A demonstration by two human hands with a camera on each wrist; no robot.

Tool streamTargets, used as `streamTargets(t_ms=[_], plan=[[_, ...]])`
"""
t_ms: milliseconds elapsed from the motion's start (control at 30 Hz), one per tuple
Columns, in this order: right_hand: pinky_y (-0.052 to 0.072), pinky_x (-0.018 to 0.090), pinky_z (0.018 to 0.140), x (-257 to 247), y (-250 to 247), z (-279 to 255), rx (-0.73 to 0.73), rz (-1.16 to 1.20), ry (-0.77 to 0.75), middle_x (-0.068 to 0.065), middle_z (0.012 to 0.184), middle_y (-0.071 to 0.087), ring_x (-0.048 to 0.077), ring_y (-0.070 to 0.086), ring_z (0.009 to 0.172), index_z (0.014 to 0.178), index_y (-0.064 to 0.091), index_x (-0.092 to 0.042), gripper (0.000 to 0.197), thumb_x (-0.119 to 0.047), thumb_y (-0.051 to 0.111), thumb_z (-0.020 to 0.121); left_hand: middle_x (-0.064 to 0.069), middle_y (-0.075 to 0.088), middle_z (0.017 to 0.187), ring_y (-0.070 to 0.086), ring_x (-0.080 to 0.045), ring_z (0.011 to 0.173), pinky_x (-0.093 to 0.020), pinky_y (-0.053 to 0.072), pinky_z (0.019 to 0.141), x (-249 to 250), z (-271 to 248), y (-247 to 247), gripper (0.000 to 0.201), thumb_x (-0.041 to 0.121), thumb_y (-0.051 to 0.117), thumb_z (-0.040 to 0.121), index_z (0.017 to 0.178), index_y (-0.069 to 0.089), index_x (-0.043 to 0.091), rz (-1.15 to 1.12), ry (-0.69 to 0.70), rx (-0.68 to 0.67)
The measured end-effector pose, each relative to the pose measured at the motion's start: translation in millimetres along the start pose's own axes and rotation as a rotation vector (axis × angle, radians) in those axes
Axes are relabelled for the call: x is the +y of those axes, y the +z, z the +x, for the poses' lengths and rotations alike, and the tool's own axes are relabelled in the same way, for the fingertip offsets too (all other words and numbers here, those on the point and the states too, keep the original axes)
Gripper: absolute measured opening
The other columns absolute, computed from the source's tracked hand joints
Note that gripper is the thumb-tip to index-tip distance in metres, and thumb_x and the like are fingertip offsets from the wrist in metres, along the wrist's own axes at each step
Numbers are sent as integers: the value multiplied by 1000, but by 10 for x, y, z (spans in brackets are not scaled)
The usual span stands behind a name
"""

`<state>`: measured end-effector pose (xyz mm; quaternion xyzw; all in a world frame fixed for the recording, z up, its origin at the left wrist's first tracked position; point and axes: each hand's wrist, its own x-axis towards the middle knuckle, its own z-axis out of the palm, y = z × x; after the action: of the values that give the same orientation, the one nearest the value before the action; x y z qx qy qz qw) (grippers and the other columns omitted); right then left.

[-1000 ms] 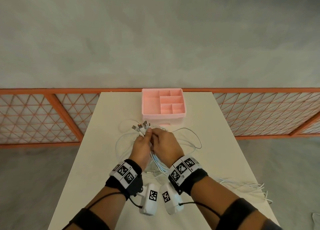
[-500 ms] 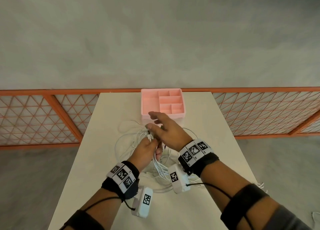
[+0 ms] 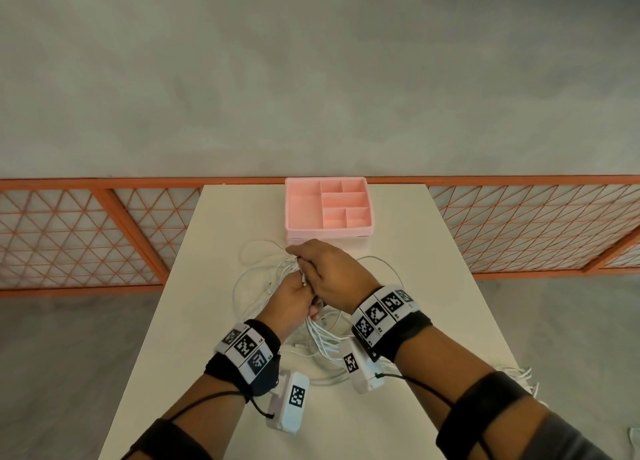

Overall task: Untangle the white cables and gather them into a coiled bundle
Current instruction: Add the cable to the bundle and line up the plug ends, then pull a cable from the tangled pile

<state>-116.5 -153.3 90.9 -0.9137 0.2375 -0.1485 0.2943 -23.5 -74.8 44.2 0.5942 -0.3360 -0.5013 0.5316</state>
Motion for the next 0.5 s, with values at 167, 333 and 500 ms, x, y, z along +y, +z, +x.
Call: streamTargets(t_ms=[167, 333, 500], plan=[[49, 42, 86, 11, -16, 21, -55, -107, -24, 8, 101, 67, 23, 60, 92, 101, 68, -6, 24, -18, 46, 98, 5, 37, 43, 39, -12, 43, -24, 41, 45, 11, -31, 58, 38, -15, 26, 96, 73, 44, 8, 15, -34, -9], [47, 27, 99, 38, -12, -28, -9, 93, 6, 1, 130, 57, 12, 56, 112, 123, 62, -15, 31, -12, 52, 93, 1, 41, 47, 41, -13, 44, -27, 41, 47, 10, -49, 82, 32, -11, 29, 100, 81, 49, 5, -89, -46, 4], [47, 15, 91, 32, 61, -199, 97, 608, 262, -9, 132, 55, -6, 58, 106, 140, 46, -26, 44, -43, 50, 100, 2, 34, 55, 35, -10, 45, -28, 41, 47, 156, -35, -79, 31, 24, 44, 106, 81, 57, 11, -547, -1, 135]])
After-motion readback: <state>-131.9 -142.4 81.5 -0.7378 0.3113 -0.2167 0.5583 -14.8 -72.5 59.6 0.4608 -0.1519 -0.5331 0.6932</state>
